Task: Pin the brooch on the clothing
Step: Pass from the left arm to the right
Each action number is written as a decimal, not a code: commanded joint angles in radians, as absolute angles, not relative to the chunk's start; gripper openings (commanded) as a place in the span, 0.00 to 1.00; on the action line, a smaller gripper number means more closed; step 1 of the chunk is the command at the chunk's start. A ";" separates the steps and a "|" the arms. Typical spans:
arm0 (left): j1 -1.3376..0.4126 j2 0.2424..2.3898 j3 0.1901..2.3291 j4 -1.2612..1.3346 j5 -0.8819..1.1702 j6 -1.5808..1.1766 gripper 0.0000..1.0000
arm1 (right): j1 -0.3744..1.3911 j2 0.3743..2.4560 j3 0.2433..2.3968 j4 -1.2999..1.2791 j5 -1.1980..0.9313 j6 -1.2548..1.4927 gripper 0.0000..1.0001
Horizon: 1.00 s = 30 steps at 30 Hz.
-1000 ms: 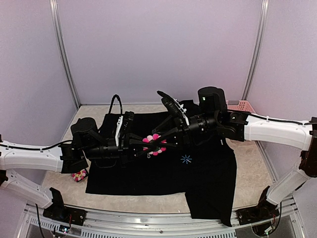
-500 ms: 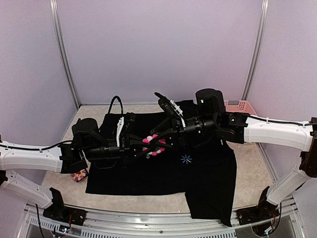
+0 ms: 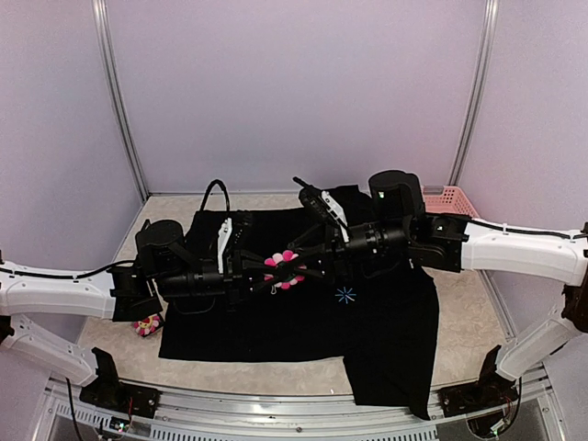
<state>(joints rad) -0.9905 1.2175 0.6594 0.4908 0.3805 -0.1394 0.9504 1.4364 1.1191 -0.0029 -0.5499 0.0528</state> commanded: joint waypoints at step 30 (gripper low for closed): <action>-0.986 1.220 0.772 0.414 0.510 -0.088 0.00 | 0.952 1.463 1.116 -0.012 -0.787 0.046 0.16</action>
<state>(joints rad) -0.9909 1.2179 0.7300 0.3779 0.5354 -0.0856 0.9432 1.4216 1.1011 -0.0231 -0.7921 0.0391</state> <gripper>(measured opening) 0.046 0.195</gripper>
